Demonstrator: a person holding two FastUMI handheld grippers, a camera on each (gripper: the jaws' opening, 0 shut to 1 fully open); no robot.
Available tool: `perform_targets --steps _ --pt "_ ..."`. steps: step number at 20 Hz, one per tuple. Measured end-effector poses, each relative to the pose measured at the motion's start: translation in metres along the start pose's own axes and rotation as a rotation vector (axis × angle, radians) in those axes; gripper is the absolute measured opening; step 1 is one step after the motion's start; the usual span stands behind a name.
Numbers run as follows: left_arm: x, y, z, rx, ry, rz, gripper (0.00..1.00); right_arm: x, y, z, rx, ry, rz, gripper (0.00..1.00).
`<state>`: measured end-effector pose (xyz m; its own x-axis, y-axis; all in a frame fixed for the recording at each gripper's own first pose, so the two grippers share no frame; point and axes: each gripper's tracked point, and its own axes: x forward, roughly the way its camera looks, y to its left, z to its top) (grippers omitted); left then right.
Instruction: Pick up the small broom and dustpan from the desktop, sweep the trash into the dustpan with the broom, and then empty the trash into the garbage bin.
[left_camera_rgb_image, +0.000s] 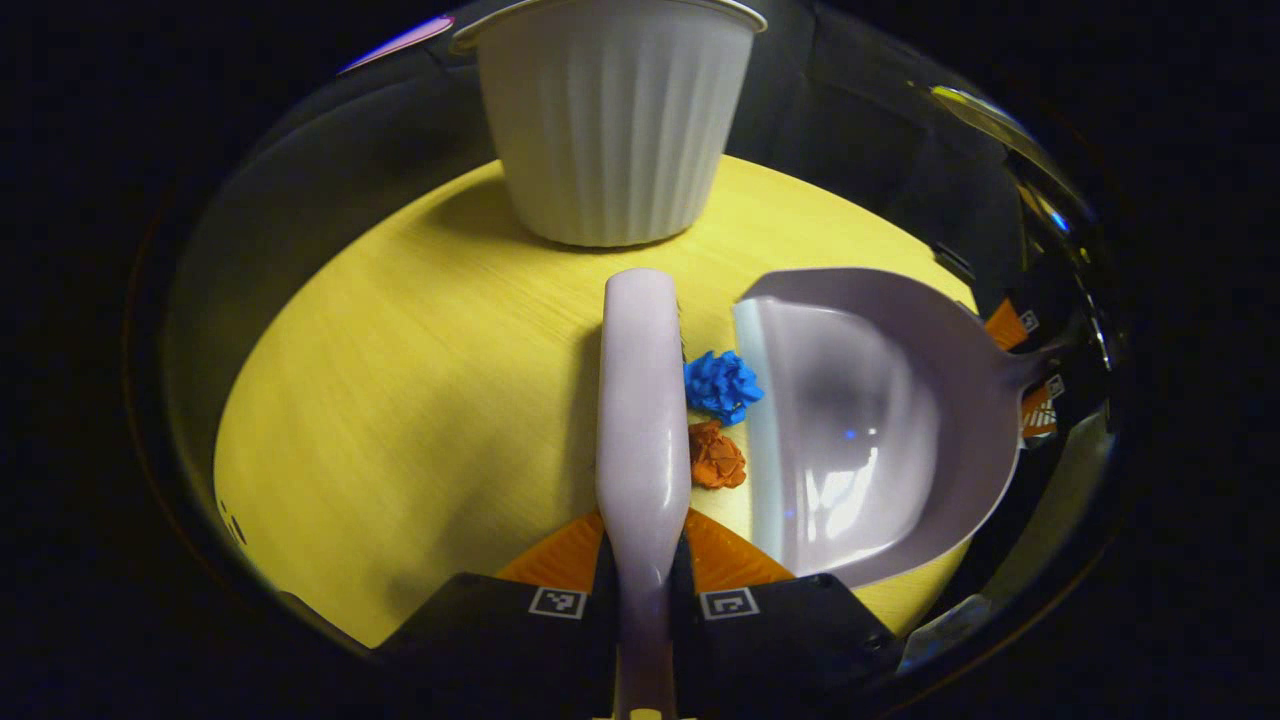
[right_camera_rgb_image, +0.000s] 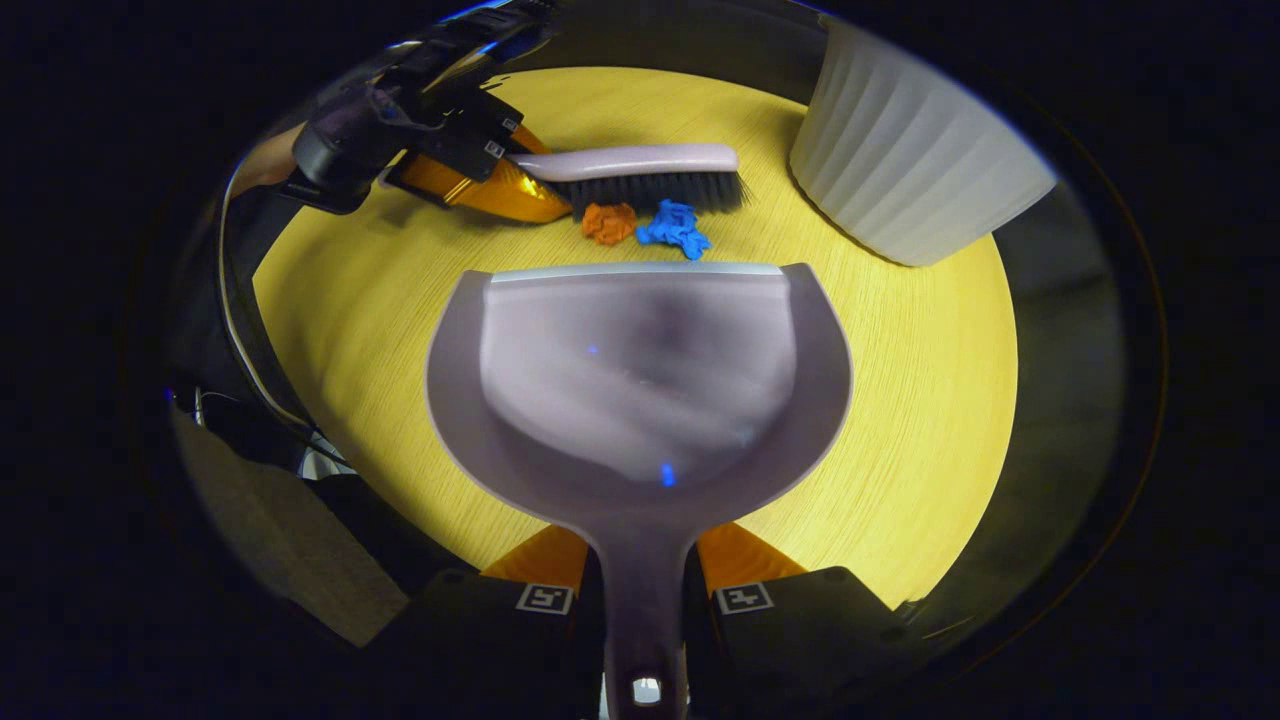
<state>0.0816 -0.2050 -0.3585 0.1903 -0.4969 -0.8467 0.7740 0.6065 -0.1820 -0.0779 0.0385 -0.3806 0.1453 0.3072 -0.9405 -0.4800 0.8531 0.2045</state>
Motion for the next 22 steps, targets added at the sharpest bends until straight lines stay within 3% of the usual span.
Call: perform_targets --steps 5,10,15,19,22 --pt "-0.004 -0.046 0.004 -0.138 0.014 -0.153 0.27 0.004 0.001 -0.003 0.011 -0.029 -0.002 0.4" --pt "-0.027 -0.06 0.013 -0.273 -0.053 -0.17 0.27 0.009 0.0 -0.006 0.063 -0.092 -0.029 0.34" --pt "-0.087 -0.035 0.014 -0.365 -0.211 -0.008 0.26 -0.015 -0.004 -0.003 0.176 -0.164 -0.06 0.37" --pt "-0.085 -0.047 -0.016 -0.365 -0.249 0.162 0.27 -0.051 -0.02 0.0 0.249 -0.186 -0.101 0.37" --pt "-0.067 -0.065 -0.029 -0.37 -0.239 0.214 0.27 -0.095 -0.039 0.007 0.305 -0.195 -0.139 0.37"
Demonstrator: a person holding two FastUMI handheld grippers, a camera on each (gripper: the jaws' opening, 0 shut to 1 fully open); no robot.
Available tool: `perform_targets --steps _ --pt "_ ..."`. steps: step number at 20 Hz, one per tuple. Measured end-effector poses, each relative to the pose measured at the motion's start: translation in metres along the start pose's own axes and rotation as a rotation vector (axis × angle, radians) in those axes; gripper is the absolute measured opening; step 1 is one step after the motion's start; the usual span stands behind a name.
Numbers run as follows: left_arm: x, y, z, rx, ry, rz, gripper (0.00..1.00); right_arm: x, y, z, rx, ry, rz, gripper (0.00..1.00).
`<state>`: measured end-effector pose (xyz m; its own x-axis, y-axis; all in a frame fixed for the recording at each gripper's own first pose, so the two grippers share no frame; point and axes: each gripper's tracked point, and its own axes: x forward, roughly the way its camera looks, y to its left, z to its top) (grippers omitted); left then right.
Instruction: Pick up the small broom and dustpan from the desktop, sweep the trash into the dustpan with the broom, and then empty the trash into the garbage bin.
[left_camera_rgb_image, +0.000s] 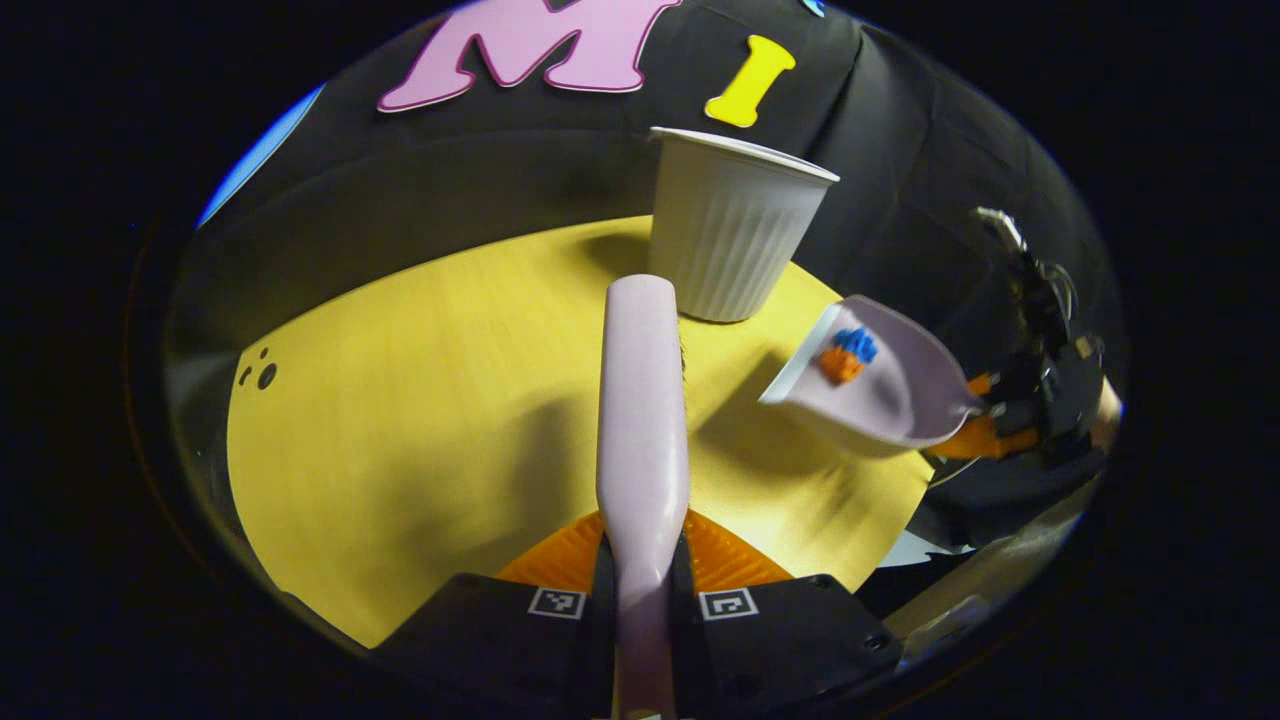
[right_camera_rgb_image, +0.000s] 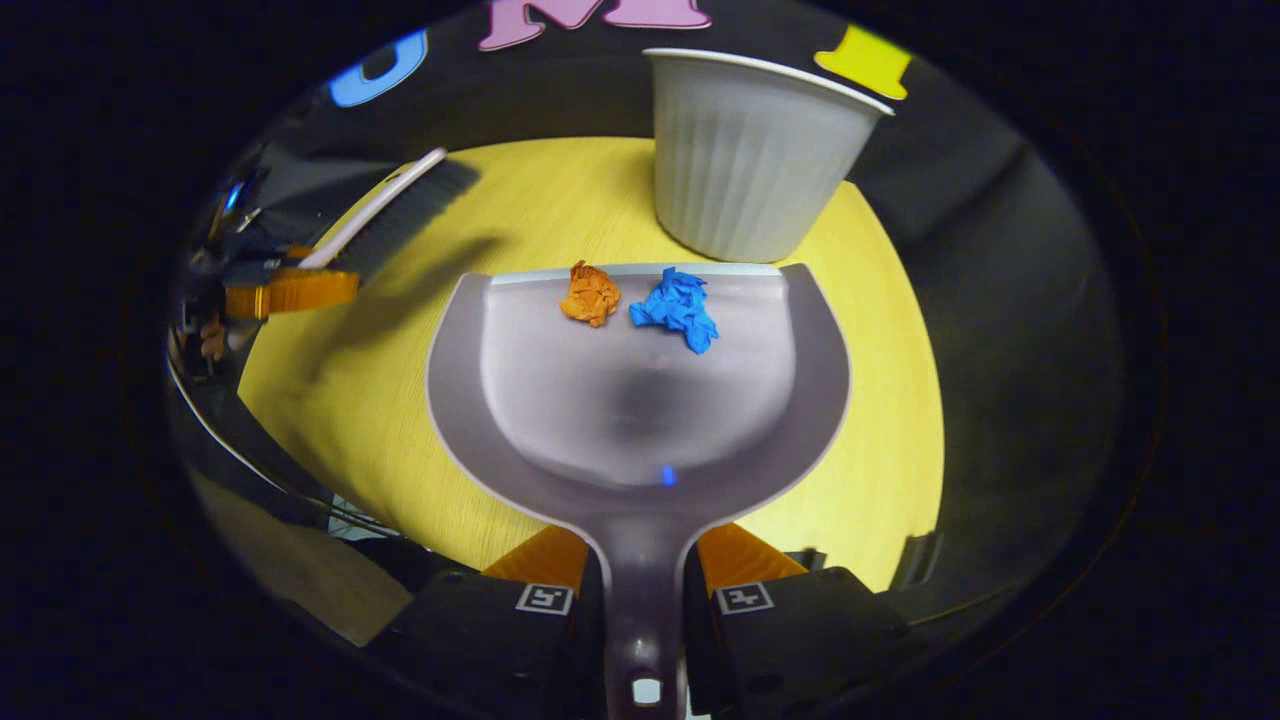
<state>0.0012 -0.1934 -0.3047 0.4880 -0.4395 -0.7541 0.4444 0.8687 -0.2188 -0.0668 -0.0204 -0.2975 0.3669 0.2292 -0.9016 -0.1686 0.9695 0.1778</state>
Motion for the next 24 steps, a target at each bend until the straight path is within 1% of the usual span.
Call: perform_targets --steps 1,4,7,10,13,15,18,20,21,22,23,24 --pt "0.004 0.004 0.0 -0.008 0.011 0.004 0.27 -0.014 -0.008 0.01 0.013 -0.009 -0.011 0.37" --pt "0.014 0.007 -0.021 -0.044 0.038 -0.009 0.27 -0.062 -0.03 0.04 0.055 -0.022 -0.038 0.37" --pt "0.015 0.012 -0.042 -0.017 0.058 -0.016 0.27 -0.097 -0.053 0.073 0.114 -0.061 -0.044 0.37" --pt "0.012 0.012 -0.058 -0.01 0.073 -0.03 0.27 -0.119 -0.075 0.102 0.159 -0.091 -0.056 0.37" --pt "0.013 0.014 -0.066 -0.015 0.076 -0.042 0.27 -0.127 -0.108 0.138 0.131 -0.106 -0.145 0.37" --pt "0.01 0.019 -0.071 -0.004 0.075 -0.035 0.27 -0.124 -0.124 0.165 0.112 -0.11 -0.186 0.37" --pt "0.006 0.026 -0.075 -0.004 0.073 -0.026 0.27 -0.116 -0.149 0.192 0.044 -0.079 -0.277 0.37" --pt "0.005 0.031 -0.079 -0.017 0.071 -0.023 0.27 -0.106 -0.156 0.21 0.013 -0.048 -0.3 0.37" --pt "0.003 0.036 -0.081 -0.023 0.071 -0.019 0.27 -0.101 -0.157 0.217 -0.003 -0.028 -0.305 0.34" --pt "0.002 0.04 -0.083 -0.03 0.07 -0.016 0.27 -0.099 -0.16 0.222 -0.025 -0.003 -0.314 0.36" --pt "0.001 0.043 -0.084 -0.038 0.07 -0.012 0.27 -0.095 -0.162 0.227 -0.053 0.022 -0.322 0.33" --pt "0.0 0.045 -0.085 -0.047 0.07 -0.01 0.27 -0.092 -0.162 0.23 -0.084 0.051 -0.328 0.33"
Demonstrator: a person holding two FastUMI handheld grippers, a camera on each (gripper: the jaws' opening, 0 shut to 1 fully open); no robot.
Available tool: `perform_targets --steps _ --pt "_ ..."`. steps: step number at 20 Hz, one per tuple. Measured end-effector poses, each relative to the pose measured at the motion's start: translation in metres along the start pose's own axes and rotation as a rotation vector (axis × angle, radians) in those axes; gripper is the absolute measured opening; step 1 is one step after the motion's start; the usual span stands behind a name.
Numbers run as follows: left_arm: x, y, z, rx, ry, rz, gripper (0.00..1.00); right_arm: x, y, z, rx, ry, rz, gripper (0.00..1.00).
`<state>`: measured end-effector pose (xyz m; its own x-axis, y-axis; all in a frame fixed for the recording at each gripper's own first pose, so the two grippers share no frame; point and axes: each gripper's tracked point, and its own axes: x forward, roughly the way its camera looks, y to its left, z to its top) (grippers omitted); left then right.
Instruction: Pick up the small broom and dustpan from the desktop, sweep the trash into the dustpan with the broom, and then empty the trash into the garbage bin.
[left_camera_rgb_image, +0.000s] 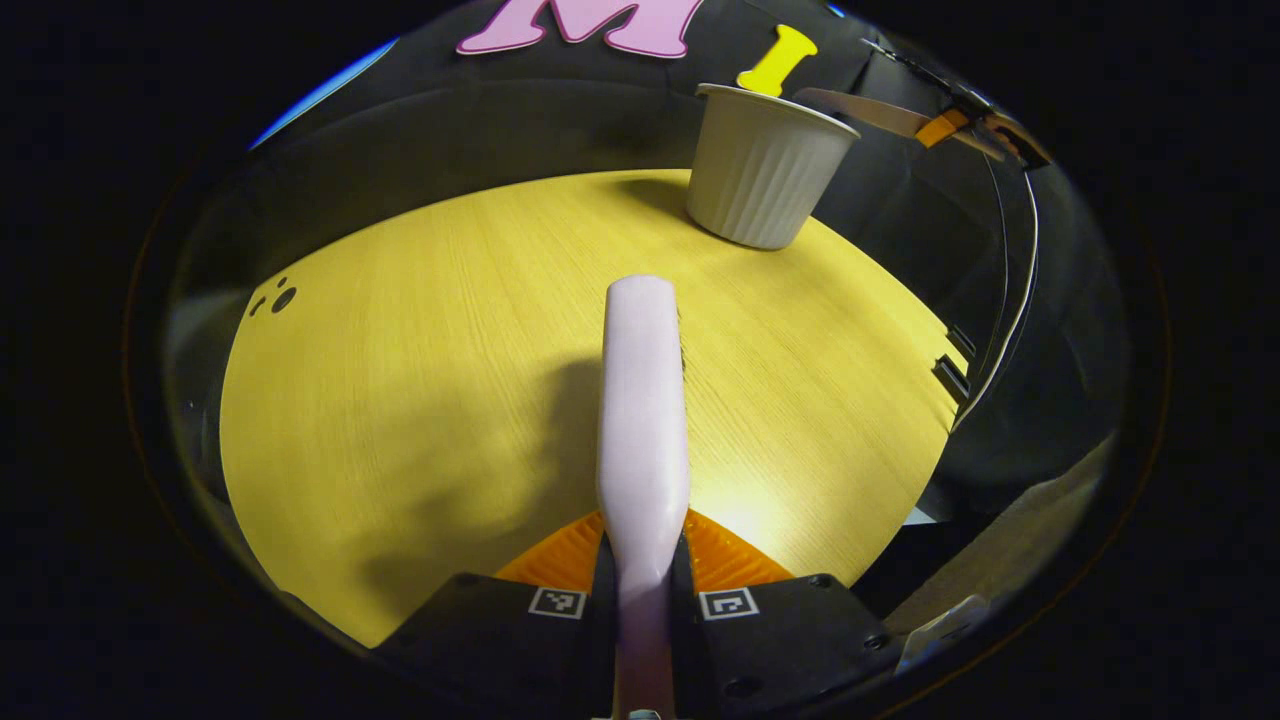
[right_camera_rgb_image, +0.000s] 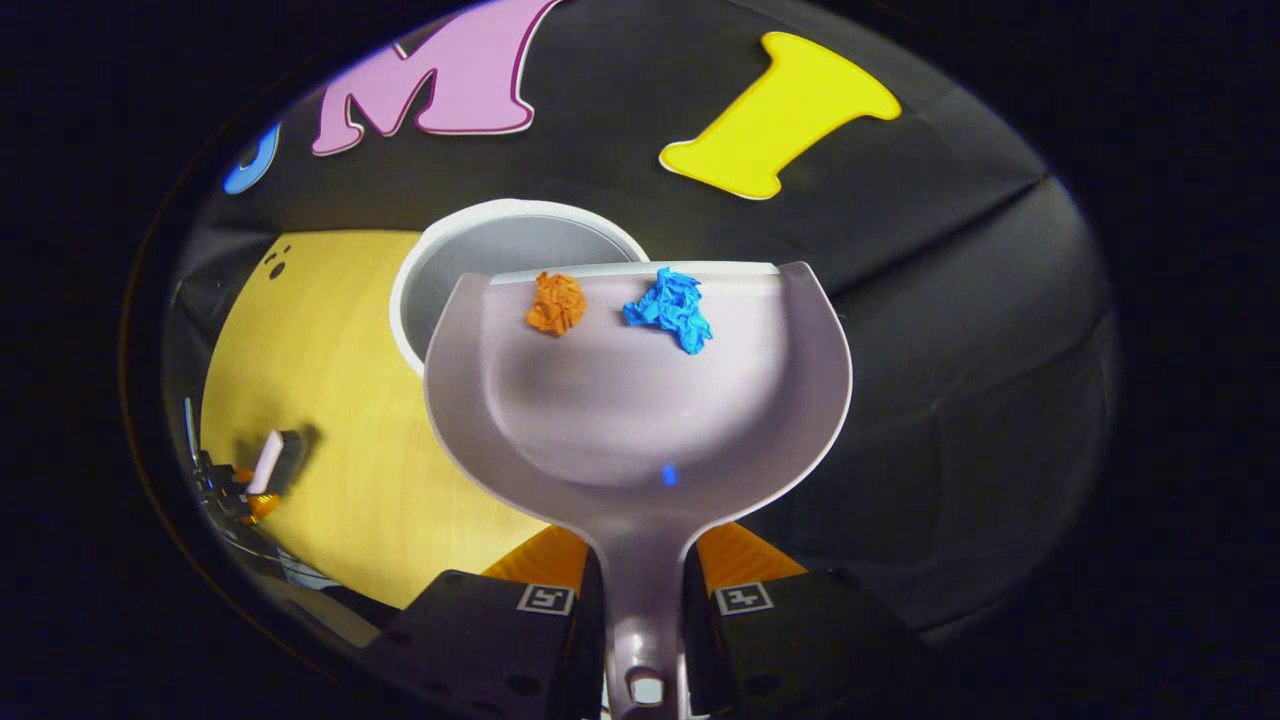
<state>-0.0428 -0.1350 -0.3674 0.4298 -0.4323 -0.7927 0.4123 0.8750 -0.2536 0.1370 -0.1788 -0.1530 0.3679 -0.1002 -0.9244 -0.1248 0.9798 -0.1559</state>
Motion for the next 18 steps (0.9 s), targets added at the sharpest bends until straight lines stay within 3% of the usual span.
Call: perform_targets --steps 6,12,17,18 --pt "0.001 0.014 -0.008 -0.028 0.005 0.013 0.27 0.003 -0.017 0.017 -0.231 0.154 -0.07 0.36" --pt "0.002 0.019 -0.011 -0.036 0.005 0.008 0.26 -0.001 -0.028 0.034 -0.384 0.235 -0.117 0.36" --pt "0.004 0.019 -0.012 -0.039 -0.001 0.009 0.27 0.003 -0.023 0.04 -0.42 0.245 -0.125 0.39" --pt "0.004 0.02 -0.013 -0.041 -0.003 0.01 0.27 0.002 -0.022 0.041 -0.423 0.243 -0.125 0.36"
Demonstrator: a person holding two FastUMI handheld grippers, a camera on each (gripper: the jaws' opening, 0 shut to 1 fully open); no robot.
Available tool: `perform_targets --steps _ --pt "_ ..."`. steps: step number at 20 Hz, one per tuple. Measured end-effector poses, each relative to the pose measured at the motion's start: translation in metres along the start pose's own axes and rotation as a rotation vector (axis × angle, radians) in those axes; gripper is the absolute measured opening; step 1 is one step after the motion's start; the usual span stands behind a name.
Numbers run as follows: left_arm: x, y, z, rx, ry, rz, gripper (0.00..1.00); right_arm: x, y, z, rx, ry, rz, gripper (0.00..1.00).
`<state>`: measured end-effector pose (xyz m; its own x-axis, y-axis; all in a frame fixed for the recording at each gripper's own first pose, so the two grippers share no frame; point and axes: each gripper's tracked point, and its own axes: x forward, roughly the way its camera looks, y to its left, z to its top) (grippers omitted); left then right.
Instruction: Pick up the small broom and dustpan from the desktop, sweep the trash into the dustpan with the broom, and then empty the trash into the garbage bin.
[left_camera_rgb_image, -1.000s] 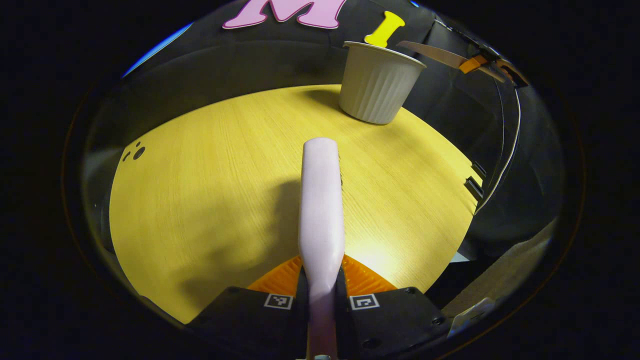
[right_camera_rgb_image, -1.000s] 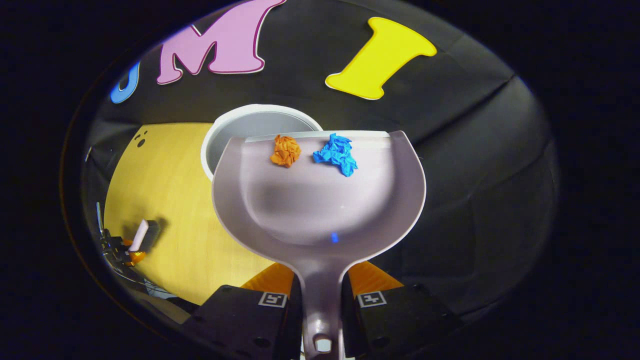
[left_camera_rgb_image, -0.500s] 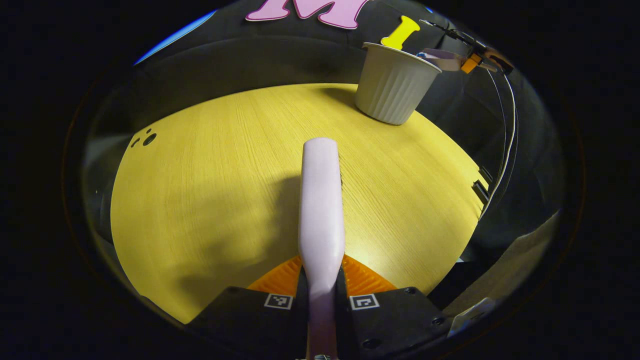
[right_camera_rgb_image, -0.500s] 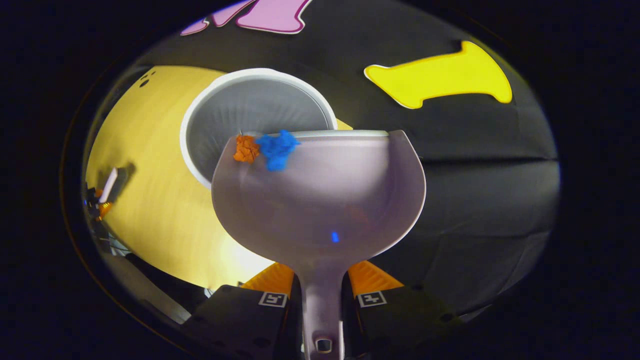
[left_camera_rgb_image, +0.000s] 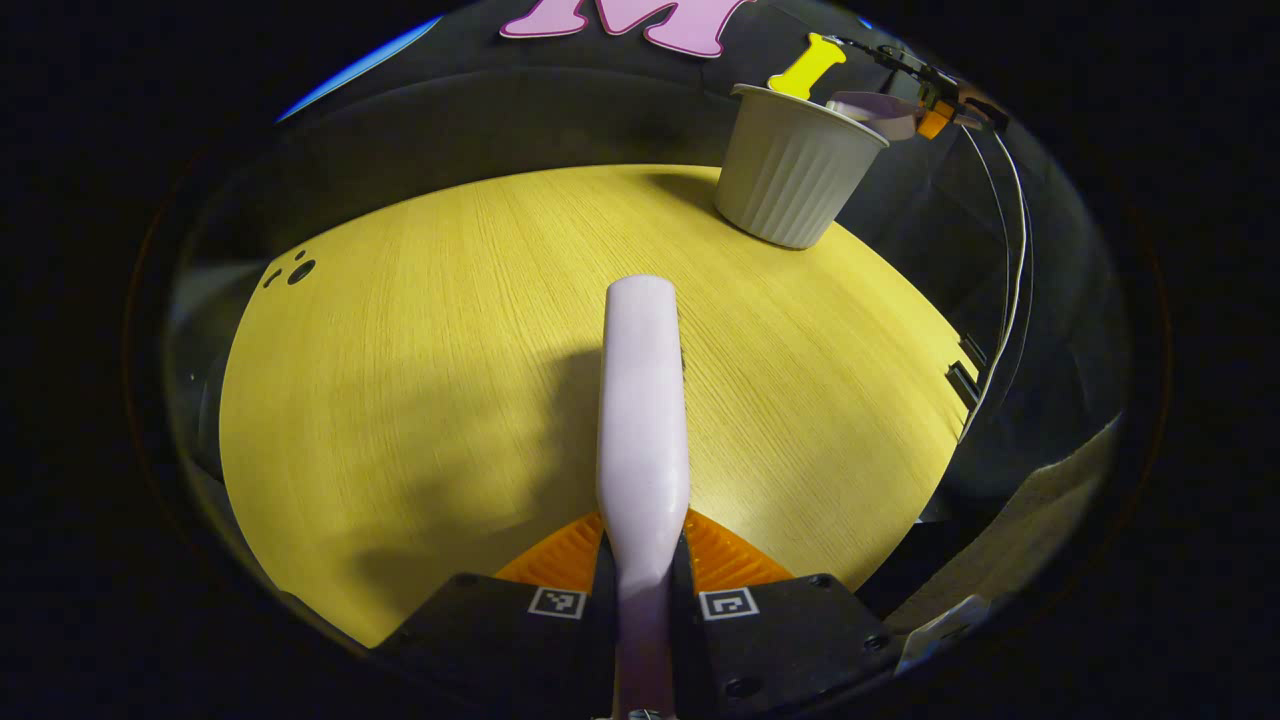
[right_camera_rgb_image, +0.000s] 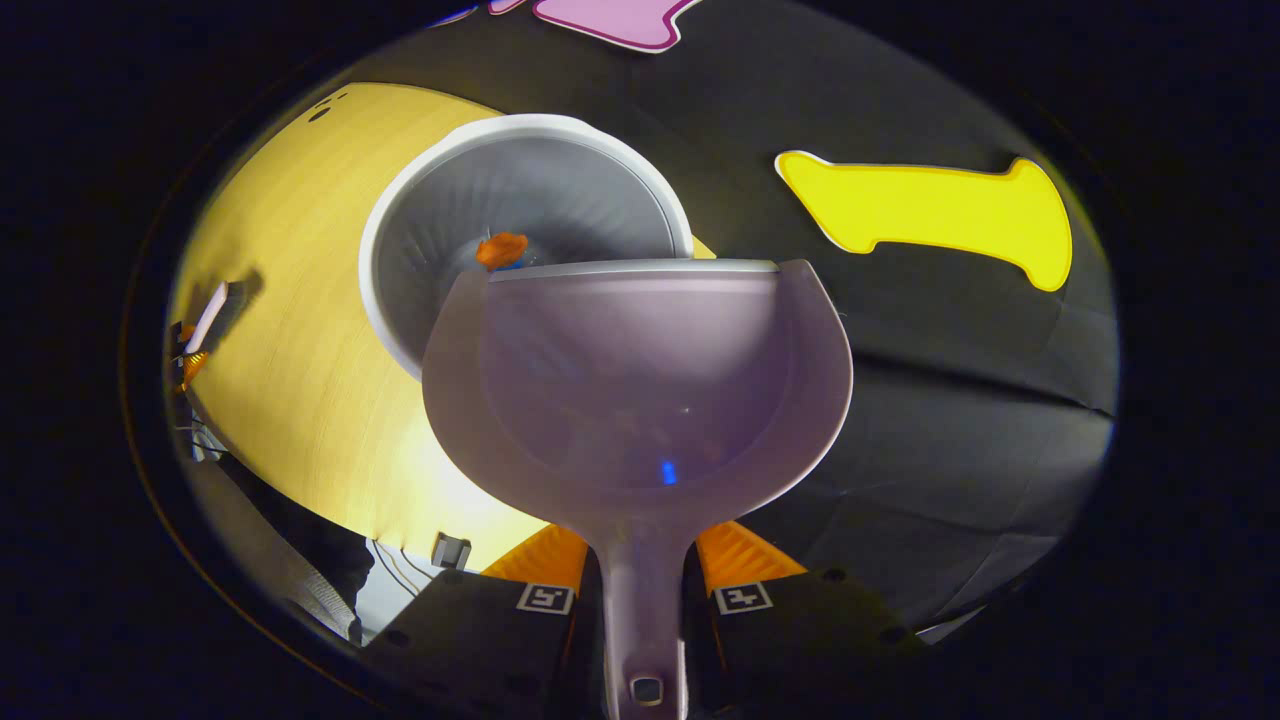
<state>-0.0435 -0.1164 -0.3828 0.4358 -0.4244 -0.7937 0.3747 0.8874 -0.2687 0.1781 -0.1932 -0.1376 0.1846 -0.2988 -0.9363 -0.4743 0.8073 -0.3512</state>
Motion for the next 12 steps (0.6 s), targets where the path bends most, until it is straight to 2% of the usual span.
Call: perform_targets --steps 4,5,6,12 --pt "-0.001 0.002 -0.002 -0.001 -0.003 0.009 0.27 -0.004 0.001 -0.003 -0.003 -0.018 -0.013 0.36" --pt "-0.002 0.002 -0.002 0.0 -0.006 0.012 0.27 -0.005 0.002 -0.004 -0.005 -0.027 -0.018 0.39" --pt "-0.002 0.002 -0.001 0.0 -0.007 0.017 0.27 -0.008 0.001 -0.004 0.001 -0.044 -0.026 0.36" --pt "-0.007 0.002 0.004 0.01 -0.021 0.038 0.27 -0.033 0.008 -0.013 0.146 -0.21 0.026 0.36"
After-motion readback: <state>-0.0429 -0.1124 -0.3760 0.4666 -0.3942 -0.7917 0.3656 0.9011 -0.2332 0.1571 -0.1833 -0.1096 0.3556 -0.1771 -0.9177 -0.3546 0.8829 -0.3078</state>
